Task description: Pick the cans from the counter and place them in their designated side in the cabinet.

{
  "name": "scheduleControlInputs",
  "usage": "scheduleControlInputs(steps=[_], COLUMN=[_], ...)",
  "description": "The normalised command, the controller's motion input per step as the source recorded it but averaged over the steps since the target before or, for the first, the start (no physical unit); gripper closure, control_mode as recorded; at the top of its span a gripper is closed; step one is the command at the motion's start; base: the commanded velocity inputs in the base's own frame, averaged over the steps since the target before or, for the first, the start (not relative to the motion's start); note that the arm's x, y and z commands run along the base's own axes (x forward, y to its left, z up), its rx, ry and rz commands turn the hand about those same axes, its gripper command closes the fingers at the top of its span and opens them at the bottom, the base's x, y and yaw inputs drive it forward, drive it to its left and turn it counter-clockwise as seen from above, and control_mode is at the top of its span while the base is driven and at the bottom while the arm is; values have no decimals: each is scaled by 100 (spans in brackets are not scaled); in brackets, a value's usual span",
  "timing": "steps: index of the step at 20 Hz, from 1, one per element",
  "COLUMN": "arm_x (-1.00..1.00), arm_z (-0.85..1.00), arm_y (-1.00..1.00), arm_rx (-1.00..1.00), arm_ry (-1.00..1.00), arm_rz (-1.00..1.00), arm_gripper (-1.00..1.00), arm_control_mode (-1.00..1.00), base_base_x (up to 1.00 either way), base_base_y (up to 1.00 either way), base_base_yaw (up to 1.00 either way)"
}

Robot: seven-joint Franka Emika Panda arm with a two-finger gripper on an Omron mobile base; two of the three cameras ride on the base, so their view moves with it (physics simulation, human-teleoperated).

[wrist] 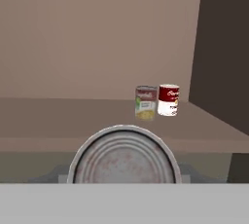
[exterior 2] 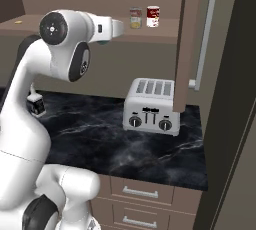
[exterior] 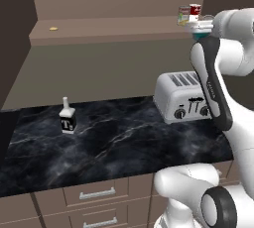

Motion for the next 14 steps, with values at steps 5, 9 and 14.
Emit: scheduleControlInputs(steps=[5,9,14], arm_x=[33,32,30], arm_z=[3,0,0], arm_y=[0,0,1], arm_rx=[-2,-1,-1], arm_ry=[0,0,0], arm_rz=[0,0,0], arm_gripper=[100,100,100], arm_control_mode=[-100,-100,-100], base_base_x=[0,0,0], base_base_y=[0,0,0], base_base_yaw=[0,0,0])
